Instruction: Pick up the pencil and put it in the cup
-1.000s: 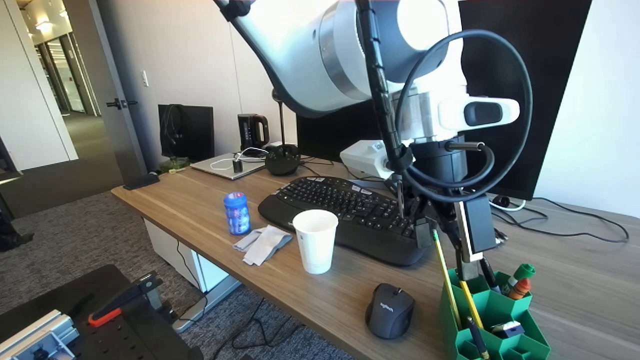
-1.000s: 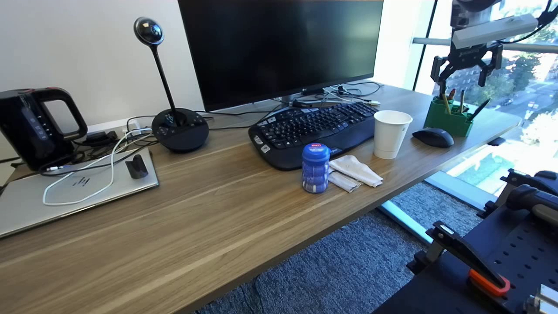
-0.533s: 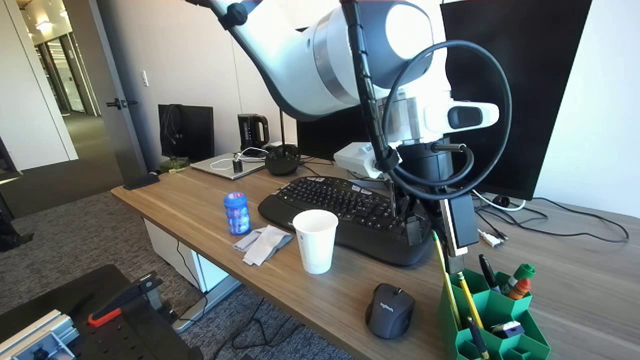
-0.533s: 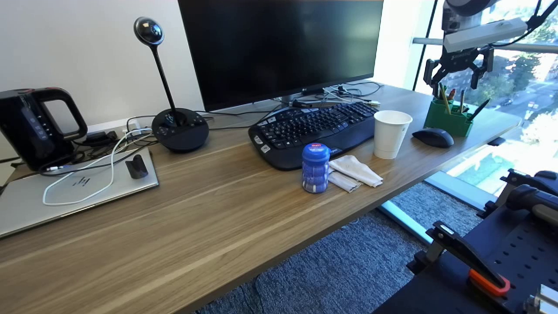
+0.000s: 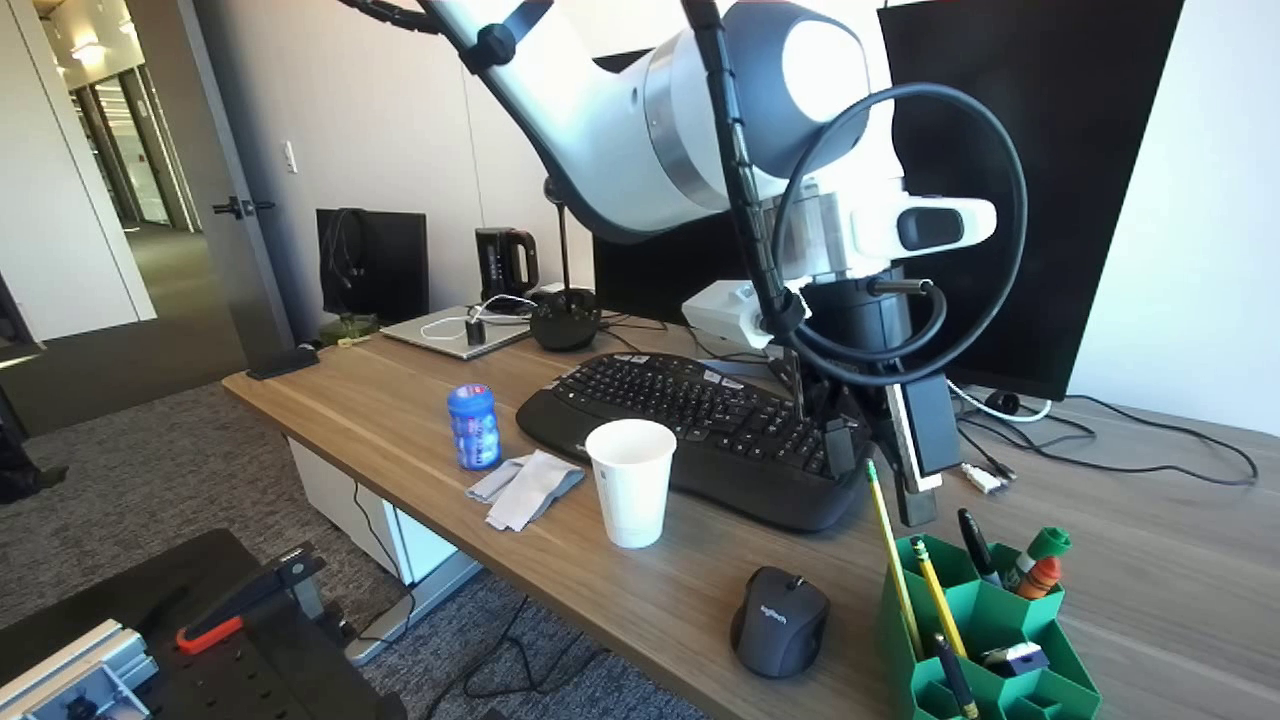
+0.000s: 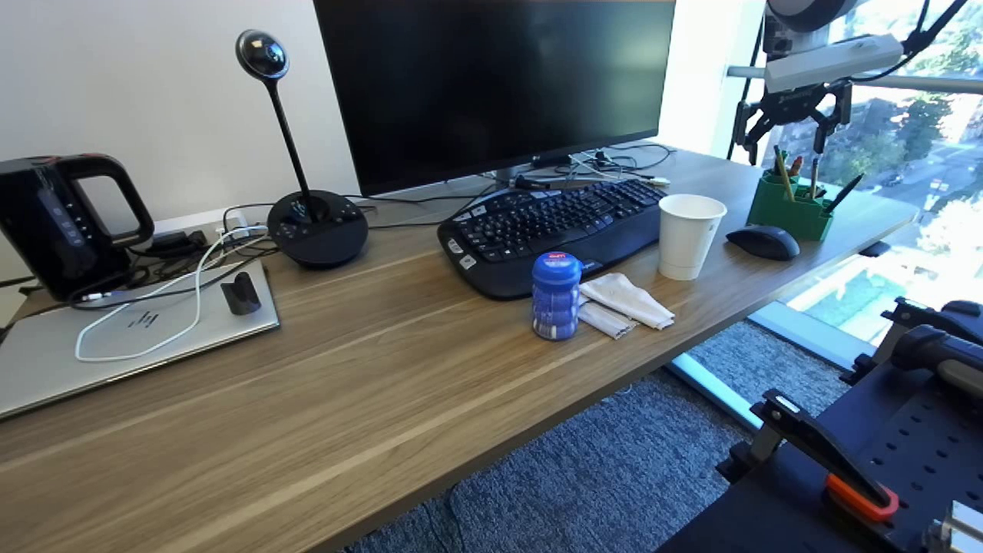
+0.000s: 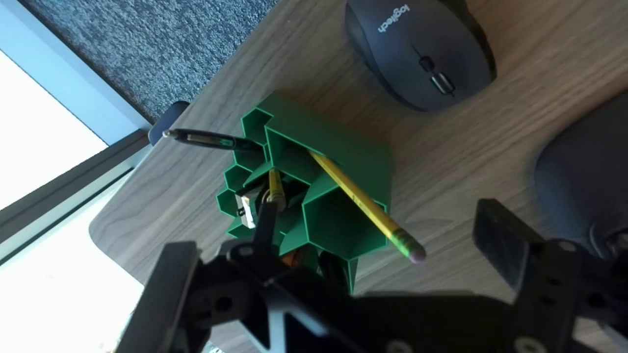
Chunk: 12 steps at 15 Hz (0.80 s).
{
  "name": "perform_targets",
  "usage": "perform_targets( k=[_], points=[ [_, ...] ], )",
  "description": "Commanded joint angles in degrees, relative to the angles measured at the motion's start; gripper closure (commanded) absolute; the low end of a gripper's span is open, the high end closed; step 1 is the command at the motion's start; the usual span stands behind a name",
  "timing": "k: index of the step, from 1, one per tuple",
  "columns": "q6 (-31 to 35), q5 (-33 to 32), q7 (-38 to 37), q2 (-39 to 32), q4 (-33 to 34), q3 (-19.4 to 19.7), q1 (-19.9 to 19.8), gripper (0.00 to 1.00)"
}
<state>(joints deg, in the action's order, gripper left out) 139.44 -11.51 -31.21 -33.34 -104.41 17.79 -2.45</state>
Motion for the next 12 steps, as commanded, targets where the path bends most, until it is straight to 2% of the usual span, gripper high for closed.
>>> perform_targets(
  k=[1, 4, 6, 9, 10, 11, 12],
  points=[
    [-0.5, 0.8, -1.0, -1.8, 3.1, 0.4, 0.1, 0.00],
    [0.2, 0.1, -1.3, -2.2, 2.8, 0.8, 0.3, 0.00],
    [0.0, -0.1, -1.4, -2.5, 2.6, 1.1, 0.4, 0.09],
    [-0.1, 0.0, -1.2, -2.4, 2.3, 1.1, 0.4, 0.13],
    [-0.1, 0.1, -1.2, -2.4, 2.4, 1.1, 0.4, 0.21],
    [-0.2, 0.1, -1.3, -2.4, 2.4, 1.2, 0.3, 0.36],
    [-0.3, 0.2, -1.4, -2.4, 2.5, 1.2, 0.4, 0.42]
  ],
)
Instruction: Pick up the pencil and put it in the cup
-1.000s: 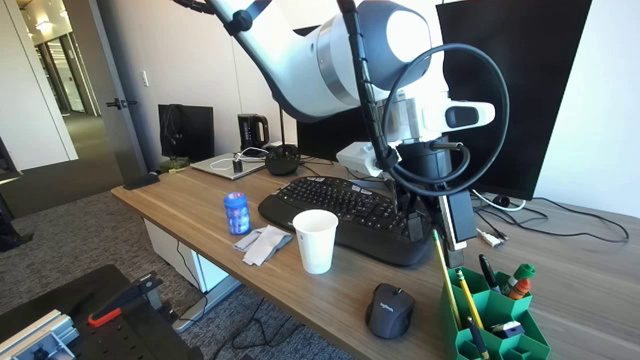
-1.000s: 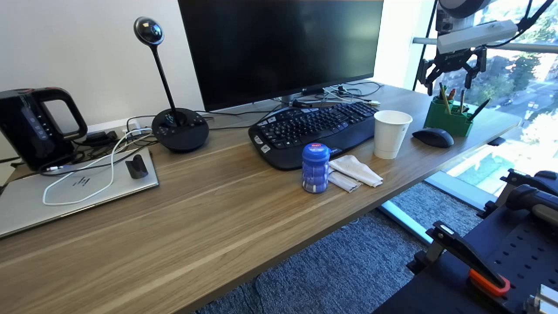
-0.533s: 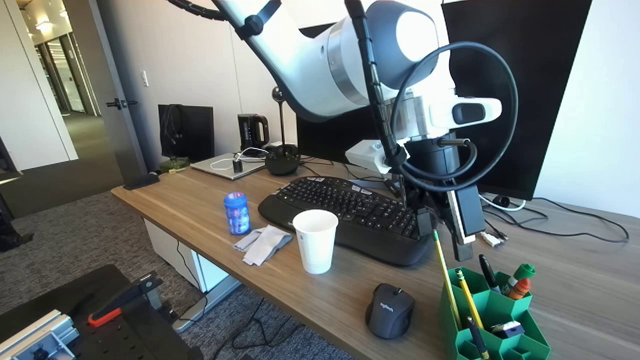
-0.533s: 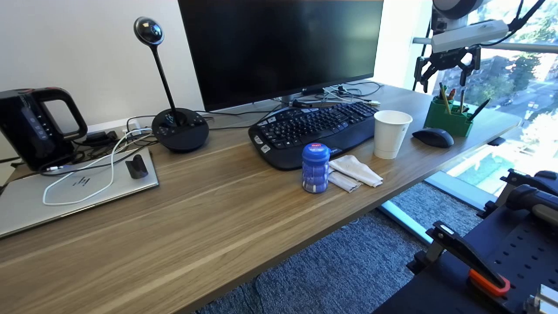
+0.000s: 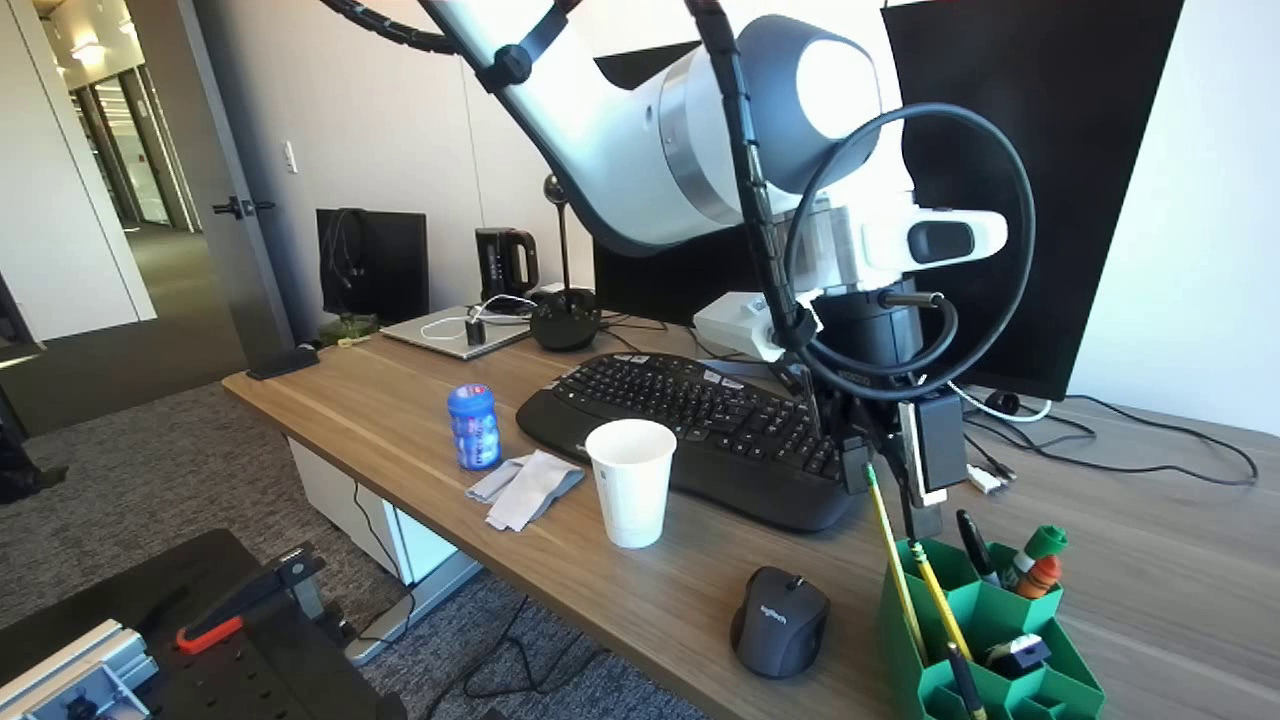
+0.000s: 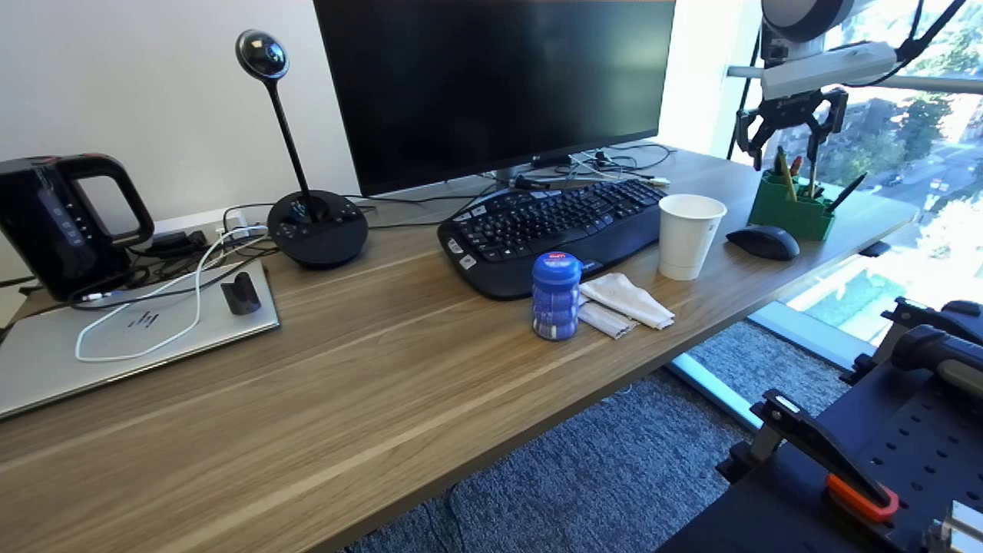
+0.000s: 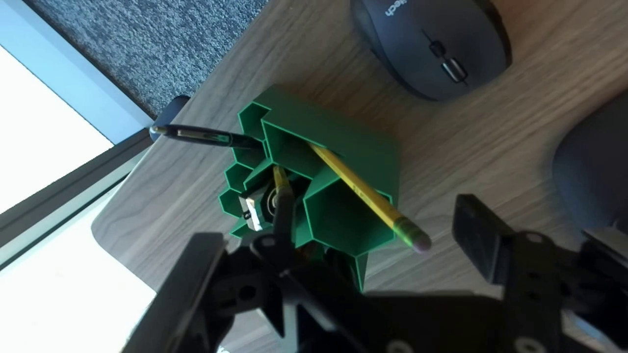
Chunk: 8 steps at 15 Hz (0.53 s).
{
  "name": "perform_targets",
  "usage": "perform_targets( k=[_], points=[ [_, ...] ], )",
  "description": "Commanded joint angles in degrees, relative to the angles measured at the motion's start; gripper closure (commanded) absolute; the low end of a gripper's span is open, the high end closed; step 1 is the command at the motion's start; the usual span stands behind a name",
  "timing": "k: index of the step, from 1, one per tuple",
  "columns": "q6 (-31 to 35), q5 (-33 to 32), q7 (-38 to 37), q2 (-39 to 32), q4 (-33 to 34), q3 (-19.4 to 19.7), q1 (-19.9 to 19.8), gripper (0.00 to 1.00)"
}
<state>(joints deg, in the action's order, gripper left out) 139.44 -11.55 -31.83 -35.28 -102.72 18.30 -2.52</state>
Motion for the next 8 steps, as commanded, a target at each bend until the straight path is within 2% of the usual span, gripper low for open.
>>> perform_targets(
  k=[1, 3, 4, 5, 7, 8],
  points=[
    [-0.4, 0.3, -0.8, -0.5, 0.9, 0.7, 0.4, 0.51],
    [-0.5, 0.3, -0.8, -0.4, 0.9, 0.7, 0.3, 0.61],
    [-0.4, 0.3, -0.8, -0.3, 0.8, 0.7, 0.3, 0.58],
    [-0.4, 0.3, -0.8, -0.3, 0.9, 0.7, 0.3, 0.64],
    [-0.3, 0.4, -0.7, -0.2, 0.9, 0.7, 0.2, 0.31],
    [-0.3, 0.4, -0.7, -0.2, 0.9, 0.7, 0.2, 0.26]
  ],
)
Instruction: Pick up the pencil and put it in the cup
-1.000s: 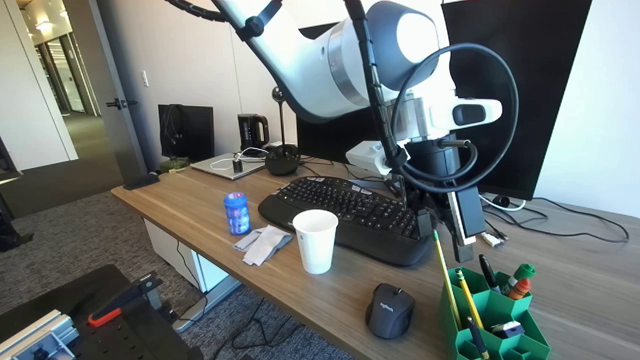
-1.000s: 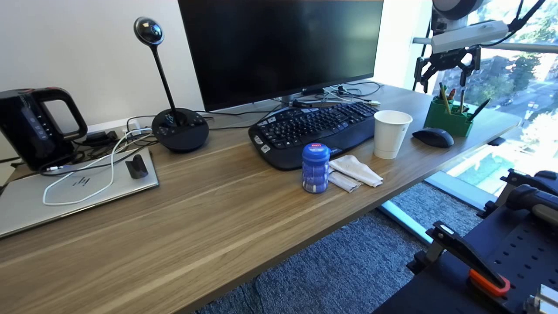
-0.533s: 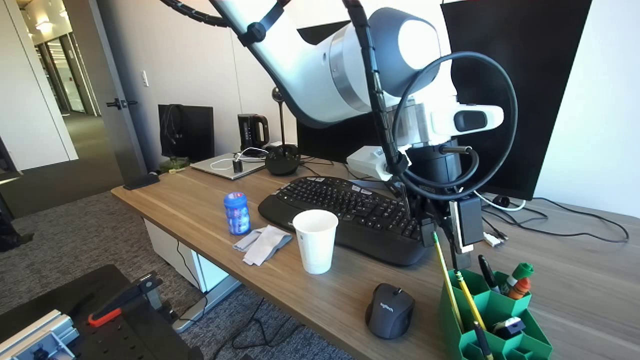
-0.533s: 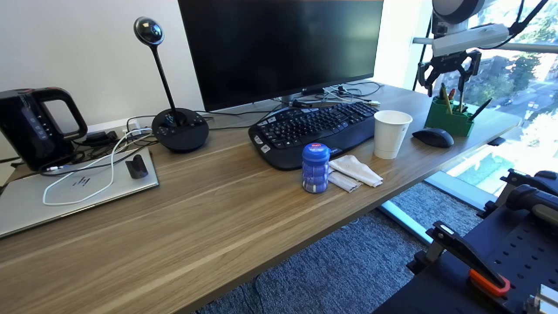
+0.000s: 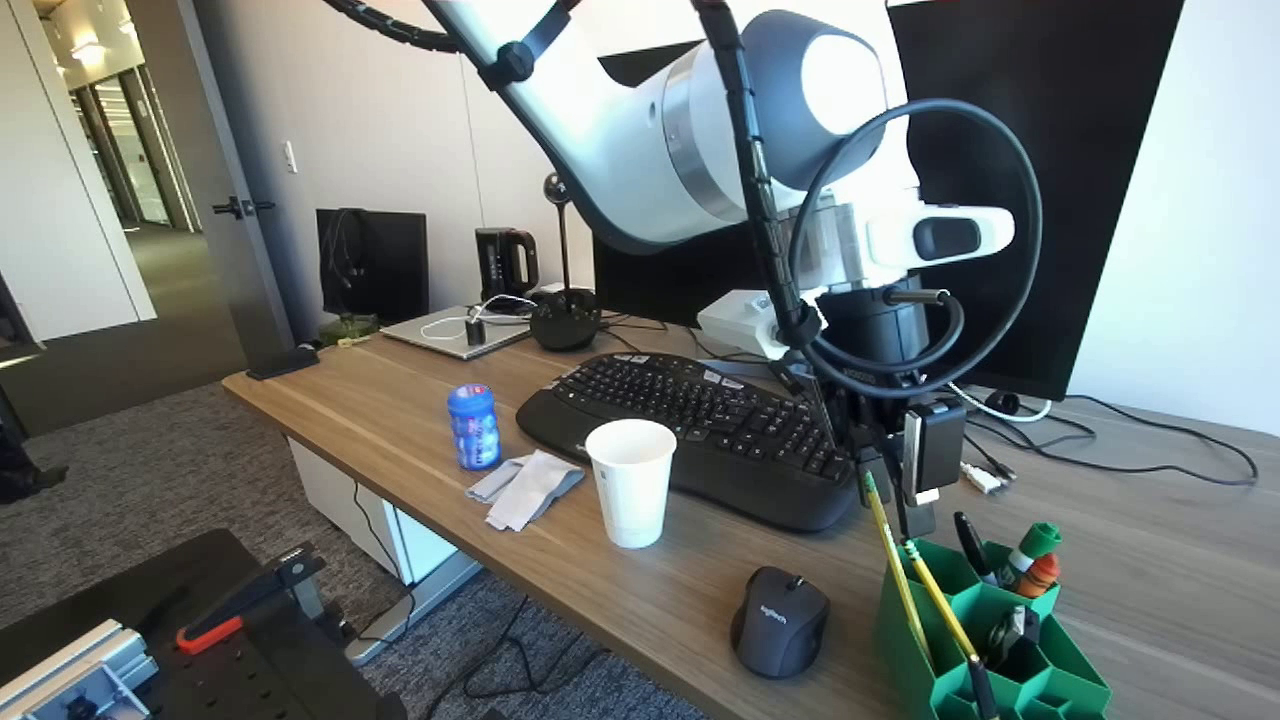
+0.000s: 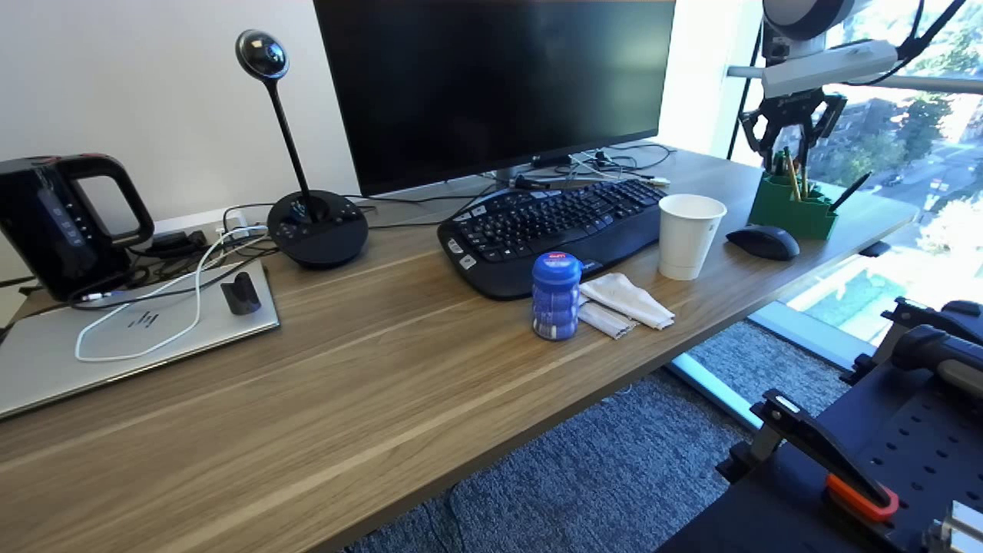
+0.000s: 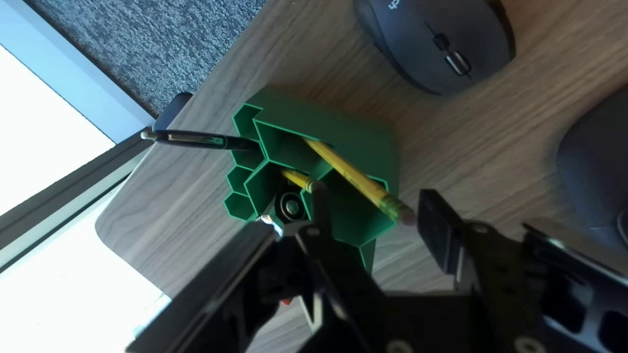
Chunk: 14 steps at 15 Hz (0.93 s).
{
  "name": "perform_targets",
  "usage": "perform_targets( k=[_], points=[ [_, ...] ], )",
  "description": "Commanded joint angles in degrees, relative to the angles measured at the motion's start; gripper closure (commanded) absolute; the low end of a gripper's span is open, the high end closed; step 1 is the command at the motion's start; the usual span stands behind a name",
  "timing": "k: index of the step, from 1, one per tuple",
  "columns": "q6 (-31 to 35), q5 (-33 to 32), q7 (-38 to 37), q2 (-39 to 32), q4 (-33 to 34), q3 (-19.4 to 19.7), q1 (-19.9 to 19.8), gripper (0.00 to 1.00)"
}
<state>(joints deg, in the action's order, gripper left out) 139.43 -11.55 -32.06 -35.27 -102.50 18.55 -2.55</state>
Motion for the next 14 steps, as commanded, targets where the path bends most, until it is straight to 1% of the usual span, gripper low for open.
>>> perform_targets(
  k=[1, 2, 4, 7, 14],
  points=[
    [-0.3, 0.4, -0.4, -0.2, 0.7, 0.4, 0.2, 0.19],
    [-0.4, 0.4, -0.5, -0.2, 0.7, 0.4, 0.2, 0.11],
    [-0.4, 0.5, -0.4, -0.1, 0.7, 0.4, 0.1, 0.00],
    [-0.5, 0.6, 0.2, 0.7, 0.0, 0.2, 0.0, 0.00],
    [-1.3, 1.5, 1.3, 5.1, -3.5, -0.2, -0.8, 0.00]
  ],
)
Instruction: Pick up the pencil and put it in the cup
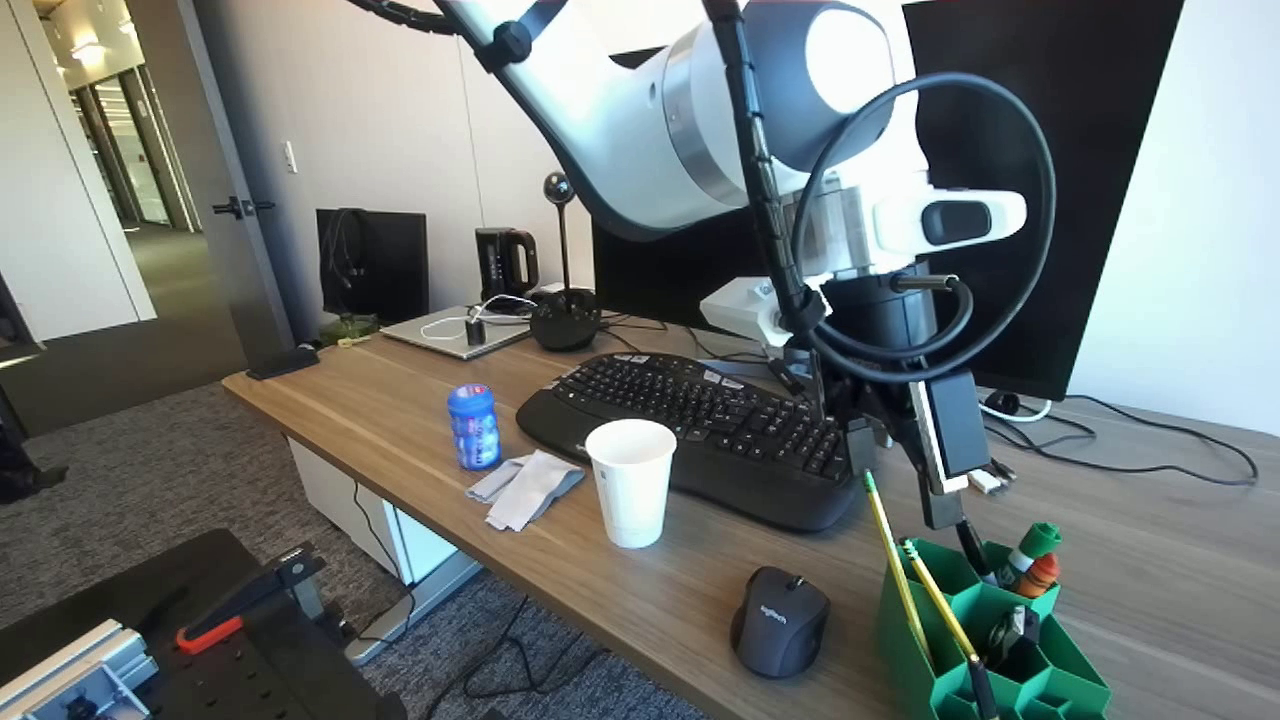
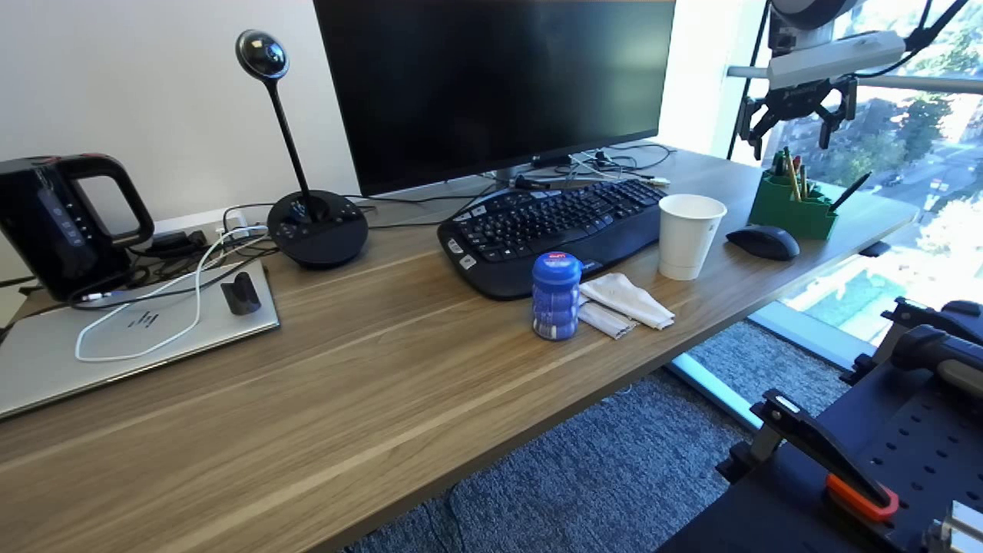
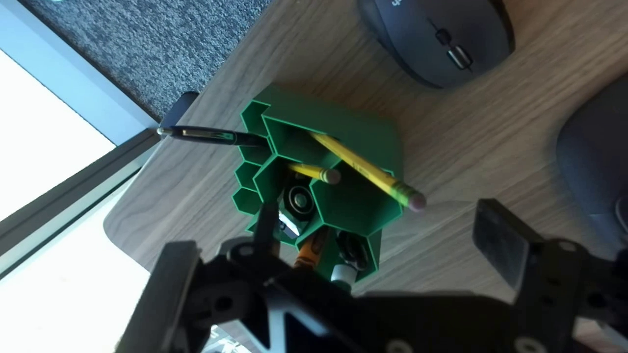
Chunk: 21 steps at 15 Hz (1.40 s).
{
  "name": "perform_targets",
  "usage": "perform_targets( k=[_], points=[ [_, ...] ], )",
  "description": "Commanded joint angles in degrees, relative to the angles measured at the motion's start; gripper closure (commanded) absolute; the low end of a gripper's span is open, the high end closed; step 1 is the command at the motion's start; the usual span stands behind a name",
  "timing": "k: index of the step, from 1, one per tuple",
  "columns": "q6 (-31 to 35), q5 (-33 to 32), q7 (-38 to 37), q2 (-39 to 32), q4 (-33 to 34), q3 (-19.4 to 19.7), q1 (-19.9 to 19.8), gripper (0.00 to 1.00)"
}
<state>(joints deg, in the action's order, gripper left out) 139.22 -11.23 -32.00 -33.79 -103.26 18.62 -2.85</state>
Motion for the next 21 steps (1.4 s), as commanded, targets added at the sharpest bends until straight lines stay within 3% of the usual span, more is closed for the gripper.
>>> perform_targets(
  k=[1, 10, 21],
  points=[
    [-1.1, 1.3, 1.3, 4.2, -3.2, -0.2, -0.6, 0.00],
    [-1.5, 0.8, 1.3, 7.7, -7.5, -0.3, -1.3, 0.00],
    [-1.3, 0.4, 0.3, 6.5, -7.0, 0.0, -1.0, 0.00]
  ],
)
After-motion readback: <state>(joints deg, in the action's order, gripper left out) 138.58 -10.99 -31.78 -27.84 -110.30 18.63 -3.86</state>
